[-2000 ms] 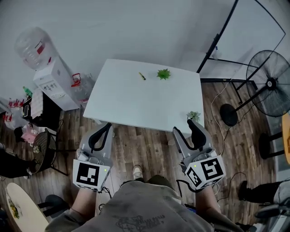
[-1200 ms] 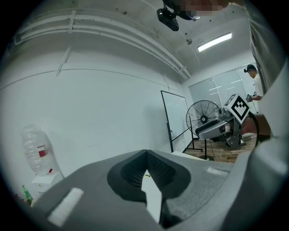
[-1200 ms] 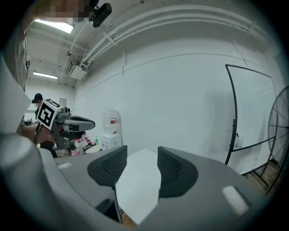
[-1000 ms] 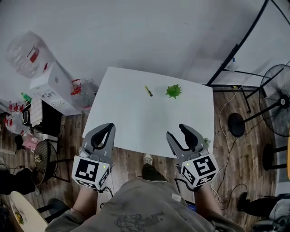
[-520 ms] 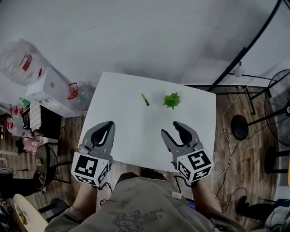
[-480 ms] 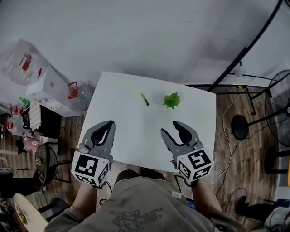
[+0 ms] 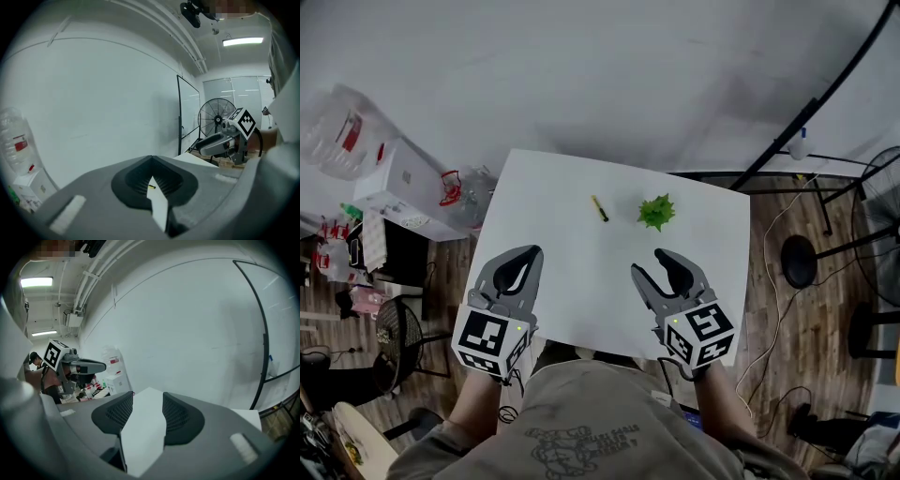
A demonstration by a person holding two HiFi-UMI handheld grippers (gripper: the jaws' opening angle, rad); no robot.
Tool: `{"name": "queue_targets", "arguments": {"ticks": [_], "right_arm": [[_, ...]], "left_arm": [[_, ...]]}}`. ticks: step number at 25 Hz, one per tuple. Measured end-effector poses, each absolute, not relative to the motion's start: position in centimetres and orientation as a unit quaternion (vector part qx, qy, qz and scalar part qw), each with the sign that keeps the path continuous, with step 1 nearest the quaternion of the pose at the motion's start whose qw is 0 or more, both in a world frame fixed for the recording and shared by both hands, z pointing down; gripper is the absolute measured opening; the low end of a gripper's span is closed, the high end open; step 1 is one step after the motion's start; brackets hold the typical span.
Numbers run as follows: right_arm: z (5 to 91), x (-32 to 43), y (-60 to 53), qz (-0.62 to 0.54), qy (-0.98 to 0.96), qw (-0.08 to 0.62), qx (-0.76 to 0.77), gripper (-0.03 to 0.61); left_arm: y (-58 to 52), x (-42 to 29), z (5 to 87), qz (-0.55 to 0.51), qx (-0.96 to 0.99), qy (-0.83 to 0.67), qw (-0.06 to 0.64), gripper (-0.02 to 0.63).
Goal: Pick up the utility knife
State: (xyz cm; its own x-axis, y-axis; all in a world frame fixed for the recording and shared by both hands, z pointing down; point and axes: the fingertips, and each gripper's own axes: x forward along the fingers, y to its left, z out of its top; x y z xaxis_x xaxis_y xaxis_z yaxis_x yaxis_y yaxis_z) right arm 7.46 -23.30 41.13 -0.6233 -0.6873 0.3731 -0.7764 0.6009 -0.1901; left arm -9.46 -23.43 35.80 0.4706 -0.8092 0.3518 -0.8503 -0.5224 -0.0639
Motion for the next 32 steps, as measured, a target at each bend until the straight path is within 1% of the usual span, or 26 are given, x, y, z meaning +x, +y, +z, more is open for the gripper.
{"name": "queue_targets", "arguments": {"ticks": [8,12,20,25,32], "right_arm": [[42.9,6.7,-24.9,0.192,-0.864,0.143,0.443,0.224],[44.3,5.8,-27.3,0.214,-0.848,0.138,0.465,0.222],[47.9,2.6,-32.3,0.229,-0.837,0.167,0.468,0.221],[51.3,1.0,-35.1,0.231,-0.832,0.203,0.462,0.221],[58.2,0.4,-38.1,0.250,-0.814,0.263,0.454,0.221]], "left_arm": [[-25.4,-10.3,36.9,0.167,0.871,-0.458,0.070,0.000],[-26.6,-11.3,38.3,0.179,0.874,-0.446,0.076,0.000],[-30.4,-12.7,39.7,0.184,0.877,-0.437,0.077,0.000],[-32.5,-13.0,42.1,0.201,0.881,-0.421,0.083,0.000],[-35.0,-12.8,46.2,0.222,0.883,-0.402,0.102,0.000]]}}
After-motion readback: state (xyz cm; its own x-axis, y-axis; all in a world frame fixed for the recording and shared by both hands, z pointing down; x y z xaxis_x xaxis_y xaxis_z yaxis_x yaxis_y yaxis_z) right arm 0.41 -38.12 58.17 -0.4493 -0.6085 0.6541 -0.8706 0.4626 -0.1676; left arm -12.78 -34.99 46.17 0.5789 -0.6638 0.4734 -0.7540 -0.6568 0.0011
